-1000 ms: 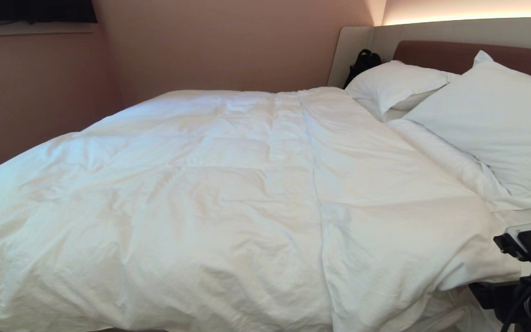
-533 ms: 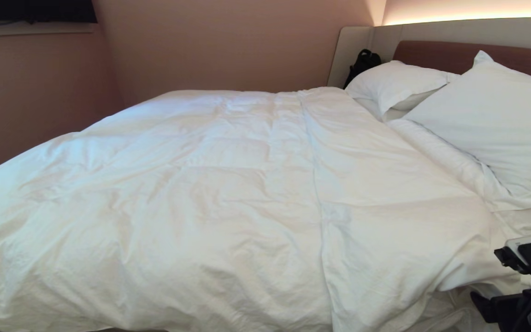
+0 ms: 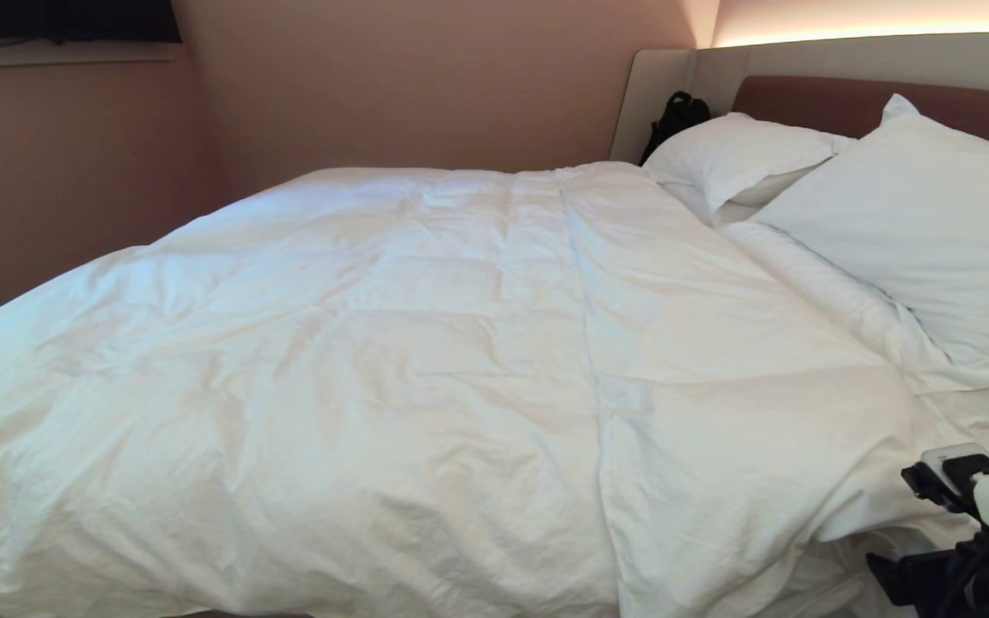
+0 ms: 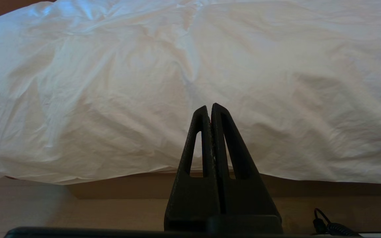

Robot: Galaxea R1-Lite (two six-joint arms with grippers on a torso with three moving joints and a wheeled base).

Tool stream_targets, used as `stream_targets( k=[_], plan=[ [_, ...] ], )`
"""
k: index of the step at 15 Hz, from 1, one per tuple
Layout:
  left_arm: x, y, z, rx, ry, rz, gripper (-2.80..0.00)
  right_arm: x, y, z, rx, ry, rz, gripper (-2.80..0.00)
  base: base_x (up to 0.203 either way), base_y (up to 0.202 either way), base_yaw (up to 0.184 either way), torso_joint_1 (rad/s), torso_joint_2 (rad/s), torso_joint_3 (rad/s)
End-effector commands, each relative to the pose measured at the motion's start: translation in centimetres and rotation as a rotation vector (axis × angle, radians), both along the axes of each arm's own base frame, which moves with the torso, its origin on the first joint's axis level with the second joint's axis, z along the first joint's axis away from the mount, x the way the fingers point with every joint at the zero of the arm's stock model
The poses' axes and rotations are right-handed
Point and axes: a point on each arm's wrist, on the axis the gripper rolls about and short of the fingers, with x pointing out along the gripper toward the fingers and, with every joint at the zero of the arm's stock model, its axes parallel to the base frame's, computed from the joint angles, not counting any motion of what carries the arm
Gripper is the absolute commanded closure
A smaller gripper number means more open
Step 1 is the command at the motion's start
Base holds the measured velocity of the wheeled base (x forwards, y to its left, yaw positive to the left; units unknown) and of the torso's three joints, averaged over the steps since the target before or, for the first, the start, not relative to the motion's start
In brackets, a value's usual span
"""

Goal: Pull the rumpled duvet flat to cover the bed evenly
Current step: Flatten the corners of the folded blanket

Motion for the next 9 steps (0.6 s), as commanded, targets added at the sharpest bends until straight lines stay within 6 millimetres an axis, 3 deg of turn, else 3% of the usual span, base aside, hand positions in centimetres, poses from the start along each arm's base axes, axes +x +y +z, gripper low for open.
stream_targets(
  k=[1,9],
  plan=[
    [0.0,0.0,0.0,0.0,0.0,0.0,0.0,0.9,0.2,-0.8,0.004,0.039,-0.019,-2.8,0.0,0.0,0.0,0.0,0.0,0.0],
    [0.0,0.0,0.0,0.0,0.0,0.0,0.0,2.6,0.6,-1.4,0.01,0.022,-0.029,-2.8,0.0,0.0,0.0,0.0,0.0,0.0]
  ],
)
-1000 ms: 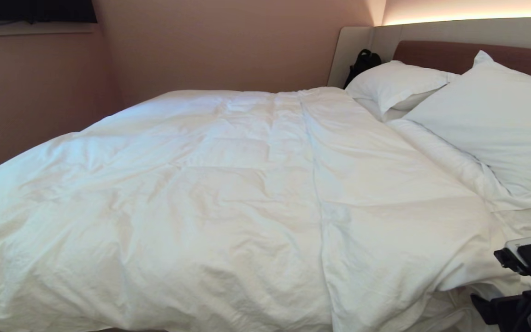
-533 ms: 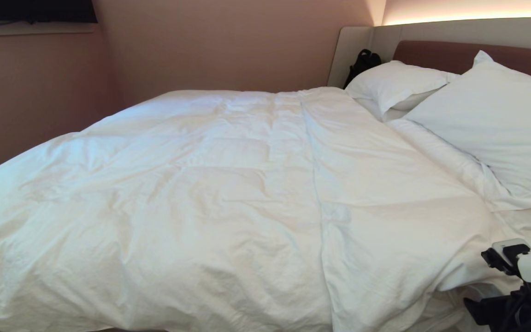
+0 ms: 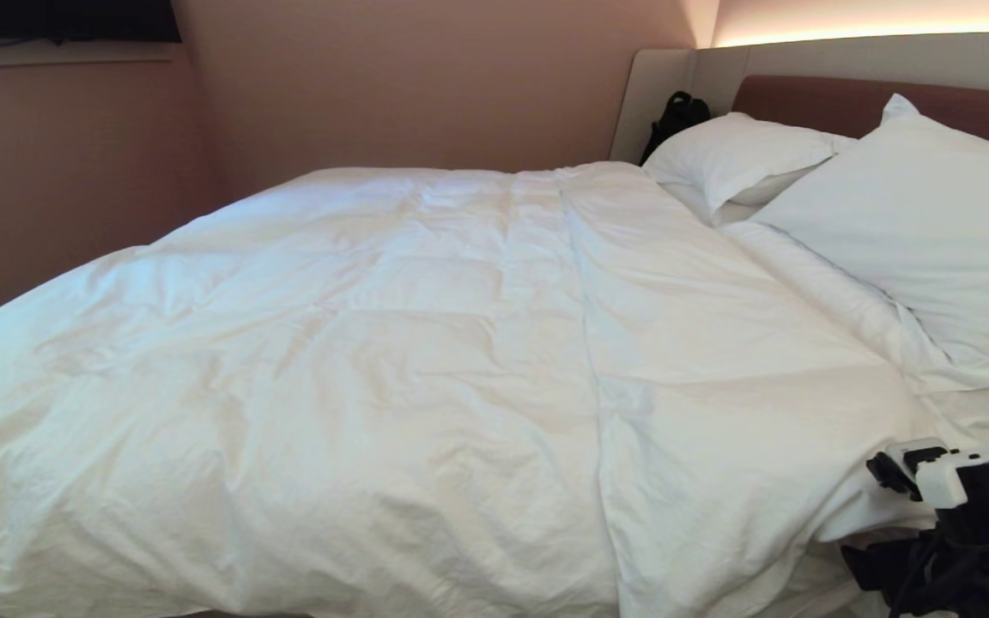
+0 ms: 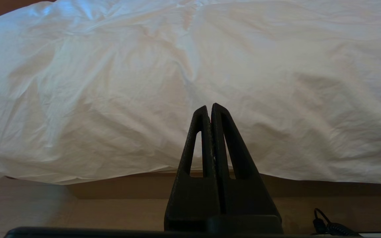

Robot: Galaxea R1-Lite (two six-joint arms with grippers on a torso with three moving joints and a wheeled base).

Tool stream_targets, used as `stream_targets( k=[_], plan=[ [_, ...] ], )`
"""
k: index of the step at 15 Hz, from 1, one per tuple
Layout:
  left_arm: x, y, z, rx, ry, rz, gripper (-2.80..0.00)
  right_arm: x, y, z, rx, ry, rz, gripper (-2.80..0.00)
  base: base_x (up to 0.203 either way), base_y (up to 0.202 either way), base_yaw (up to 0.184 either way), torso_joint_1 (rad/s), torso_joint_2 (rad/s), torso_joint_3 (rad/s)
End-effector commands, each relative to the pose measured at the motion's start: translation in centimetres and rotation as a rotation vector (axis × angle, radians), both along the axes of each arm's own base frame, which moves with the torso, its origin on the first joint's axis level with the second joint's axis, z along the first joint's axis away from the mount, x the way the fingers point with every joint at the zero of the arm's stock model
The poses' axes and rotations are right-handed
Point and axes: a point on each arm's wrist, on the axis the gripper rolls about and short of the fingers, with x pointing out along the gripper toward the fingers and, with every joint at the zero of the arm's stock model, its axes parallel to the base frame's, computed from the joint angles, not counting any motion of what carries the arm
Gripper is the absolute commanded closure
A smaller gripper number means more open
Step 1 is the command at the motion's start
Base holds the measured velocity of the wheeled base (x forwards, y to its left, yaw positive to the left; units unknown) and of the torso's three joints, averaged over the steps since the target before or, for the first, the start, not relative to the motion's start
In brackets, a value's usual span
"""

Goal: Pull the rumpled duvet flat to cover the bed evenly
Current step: Flatten the corners of the folded blanket

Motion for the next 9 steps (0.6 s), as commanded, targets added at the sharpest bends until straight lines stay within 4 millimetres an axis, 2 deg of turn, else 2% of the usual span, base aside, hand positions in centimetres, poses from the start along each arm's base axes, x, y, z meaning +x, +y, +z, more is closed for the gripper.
stream_targets(
  k=[1,7,9],
  plan=[
    [0.0,0.0,0.0,0.0,0.0,0.0,0.0,0.4,-0.1,-0.1,-0.004,-0.001,-0.011,-2.8,0.0,0.0,0.0,0.0,0.0,0.0],
    [0.0,0.0,0.0,0.0,0.0,0.0,0.0,0.9,-2.2,-0.3,-0.021,0.015,-0.124,-2.8,0.0,0.0,0.0,0.0,0.0,0.0],
    [0.0,0.0,0.0,0.0,0.0,0.0,0.0,1.0,-2.3,-0.2,-0.021,0.013,-0.129,-2.8,0.0,0.0,0.0,0.0,0.0,0.0]
  ],
)
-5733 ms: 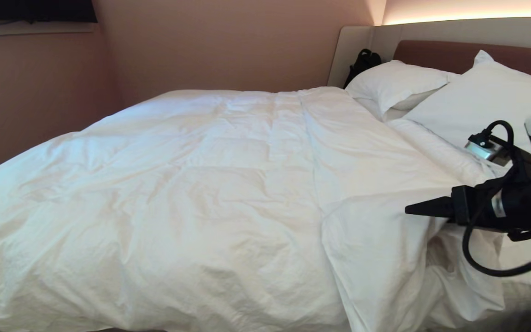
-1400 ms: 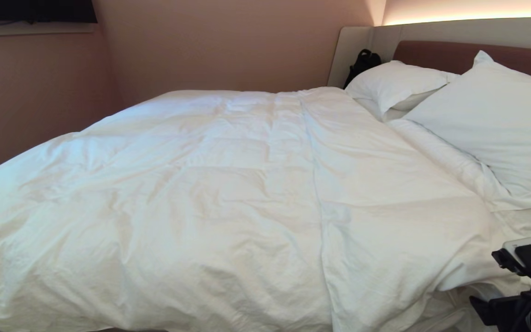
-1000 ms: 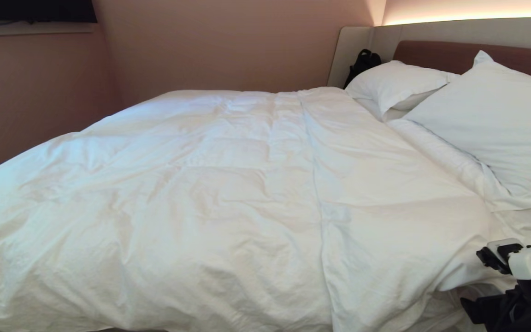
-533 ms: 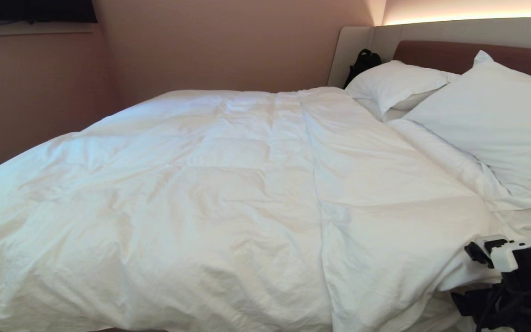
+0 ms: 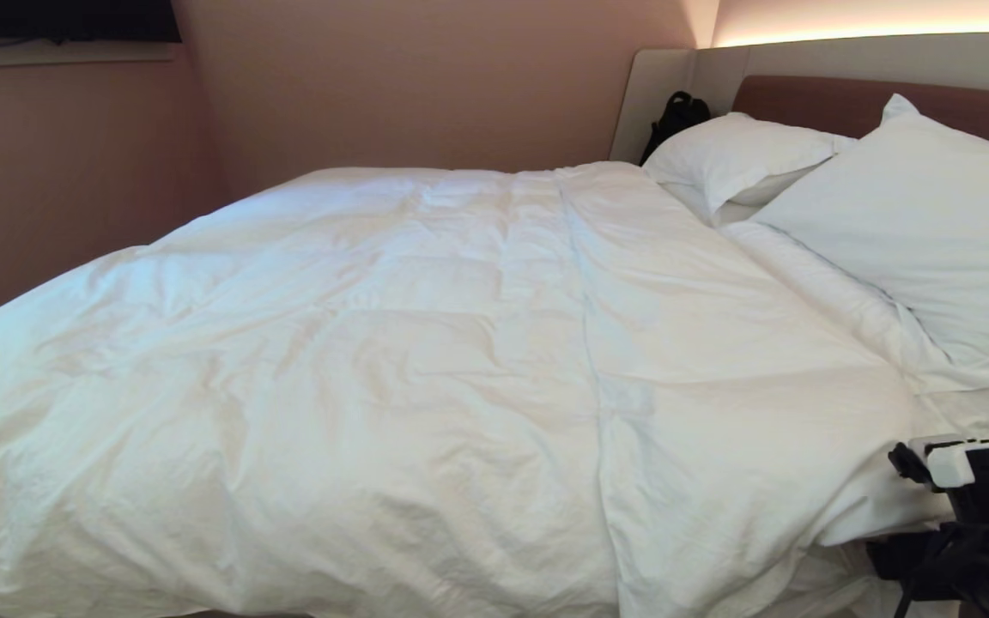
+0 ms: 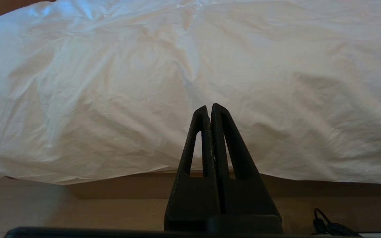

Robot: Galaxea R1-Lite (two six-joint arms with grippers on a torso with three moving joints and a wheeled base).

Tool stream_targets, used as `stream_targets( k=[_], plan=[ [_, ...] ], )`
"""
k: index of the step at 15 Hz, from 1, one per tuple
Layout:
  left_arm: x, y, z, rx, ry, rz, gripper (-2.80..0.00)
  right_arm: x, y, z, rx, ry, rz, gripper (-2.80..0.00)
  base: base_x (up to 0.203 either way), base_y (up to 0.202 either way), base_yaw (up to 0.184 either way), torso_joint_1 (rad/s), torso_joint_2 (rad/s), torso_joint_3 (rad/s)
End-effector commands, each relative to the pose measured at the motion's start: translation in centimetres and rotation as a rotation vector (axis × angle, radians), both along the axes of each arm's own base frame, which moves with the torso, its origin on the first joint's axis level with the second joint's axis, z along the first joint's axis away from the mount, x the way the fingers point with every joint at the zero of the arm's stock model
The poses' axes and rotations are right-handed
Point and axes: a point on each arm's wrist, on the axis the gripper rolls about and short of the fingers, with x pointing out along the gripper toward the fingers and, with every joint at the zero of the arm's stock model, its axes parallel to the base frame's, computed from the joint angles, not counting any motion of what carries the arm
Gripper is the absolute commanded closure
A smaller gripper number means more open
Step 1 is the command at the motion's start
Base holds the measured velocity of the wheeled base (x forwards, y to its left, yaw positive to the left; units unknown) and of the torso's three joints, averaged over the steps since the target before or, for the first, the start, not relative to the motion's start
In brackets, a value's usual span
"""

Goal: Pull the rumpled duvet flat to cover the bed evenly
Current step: Flatten the corners of the folded blanket

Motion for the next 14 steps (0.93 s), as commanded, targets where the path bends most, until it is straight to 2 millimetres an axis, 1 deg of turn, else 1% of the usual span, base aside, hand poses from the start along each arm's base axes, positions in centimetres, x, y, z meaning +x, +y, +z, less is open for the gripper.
stream_targets(
  k=[1,5,9,10,14],
  plan=[
    [0.0,0.0,-0.01,0.0,0.0,0.0,0.0,0.3,-0.12,-0.09,-0.002,0.003,-0.011,-2.8,0.0,0.0,0.0,0.0,0.0,0.0],
    [0.0,0.0,-0.01,0.0,0.0,0.0,0.0,0.96,-0.13,-0.63,0.001,0.026,-0.022,-2.8,0.0,0.0,0.0,0.0,0.0,0.0],
    [0.0,0.0,-0.01,0.0,0.0,0.0,0.0,1.05,-0.15,-0.74,0.001,0.031,-0.024,-2.8,0.0,0.0,0.0,0.0,0.0,0.0],
    [0.0,0.0,-0.01,0.0,0.0,0.0,0.0,1.05,-0.15,-0.74,0.002,0.031,-0.023,0.0,0.0,0.0,0.0,0.0,0.0,0.0],
    [0.0,0.0,-0.01,0.0,0.0,0.0,0.0,0.83,-0.21,-0.36,-0.003,0.016,-0.023,0.0,0.0,0.0,0.0,0.0,0.0,0.0]
  ],
)
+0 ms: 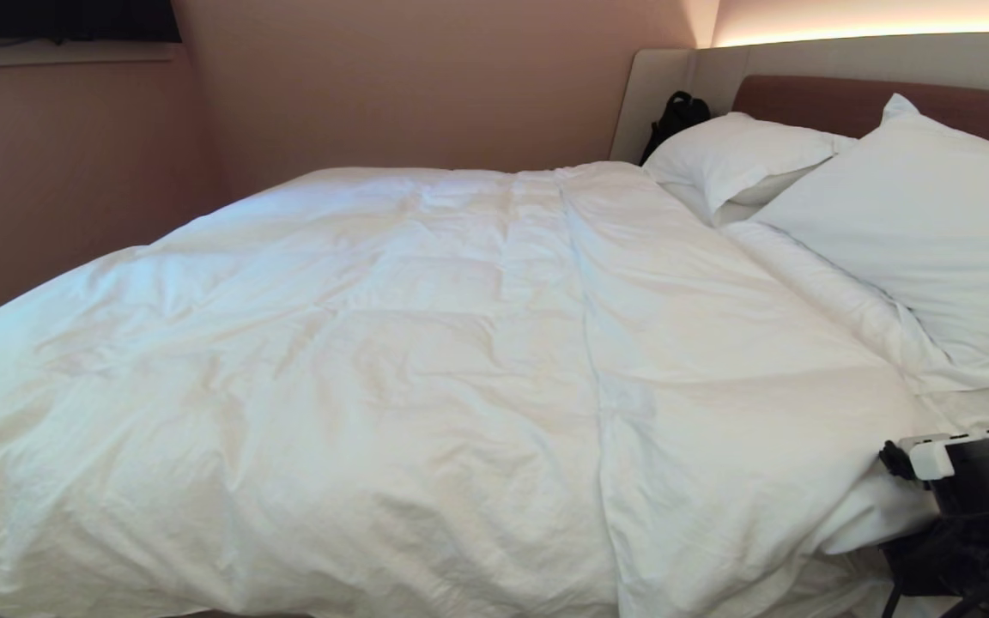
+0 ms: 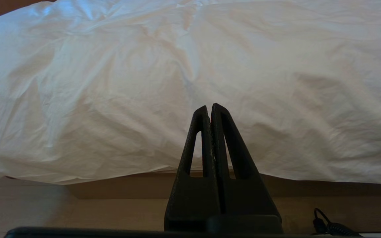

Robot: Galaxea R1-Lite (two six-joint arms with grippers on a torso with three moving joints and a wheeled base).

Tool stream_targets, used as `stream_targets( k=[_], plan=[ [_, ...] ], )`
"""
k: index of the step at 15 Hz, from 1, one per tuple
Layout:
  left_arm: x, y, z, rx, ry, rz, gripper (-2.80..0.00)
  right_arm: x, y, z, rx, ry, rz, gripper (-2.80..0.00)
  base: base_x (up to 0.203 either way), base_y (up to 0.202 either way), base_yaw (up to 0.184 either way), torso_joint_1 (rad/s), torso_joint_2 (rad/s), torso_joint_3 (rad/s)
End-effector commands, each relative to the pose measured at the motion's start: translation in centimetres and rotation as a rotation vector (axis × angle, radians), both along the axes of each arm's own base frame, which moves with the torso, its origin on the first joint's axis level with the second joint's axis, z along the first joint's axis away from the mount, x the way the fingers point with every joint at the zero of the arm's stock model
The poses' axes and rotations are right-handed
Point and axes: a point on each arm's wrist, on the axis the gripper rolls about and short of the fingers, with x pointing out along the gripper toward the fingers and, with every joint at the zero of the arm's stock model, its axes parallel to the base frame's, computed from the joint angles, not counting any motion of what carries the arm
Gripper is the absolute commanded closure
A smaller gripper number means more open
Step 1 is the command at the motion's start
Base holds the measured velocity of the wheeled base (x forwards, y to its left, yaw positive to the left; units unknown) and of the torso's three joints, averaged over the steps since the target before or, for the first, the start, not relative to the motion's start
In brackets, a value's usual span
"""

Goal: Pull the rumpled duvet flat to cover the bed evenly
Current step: Flatten the corners of the folded blanket

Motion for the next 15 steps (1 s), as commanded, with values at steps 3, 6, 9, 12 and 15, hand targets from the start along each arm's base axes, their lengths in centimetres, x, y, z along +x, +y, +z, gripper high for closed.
stream_targets(
  k=[3,6,9,12,15],
  plan=[
    [0.0,0.0,0.0,0.0,0.0,0.0,0.0,-0.4,-0.1,0.8,-0.007,-0.037,-0.003,0.0,0.0,0.0,0.0,0.0,0.0,0.0],
    [0.0,0.0,0.0,0.0,0.0,0.0,0.0,-0.9,-0.3,1.6,-0.014,-0.068,-0.005,0.0,0.0,0.0,0.0,0.0,0.0,0.0],
    [0.0,0.0,0.0,0.0,0.0,0.0,0.0,-2.1,-1.2,2.5,-0.023,-0.036,-0.036,0.0,0.0,0.0,0.0,0.0,0.0,0.0],
    [0.0,0.0,0.0,0.0,0.0,0.0,0.0,-3.4,-1.7,4.2,0.022,-0.014,-0.053,0.0,0.0,0.0,0.0,0.0,0.0,0.0],
    [0.0,0.0,0.0,0.0,0.0,0.0,0.0,-4.3,-1.8,5.3,0.036,-0.035,-0.054,0.0,0.0,0.0,0.0,0.0,0.0,0.0]
  ],
)
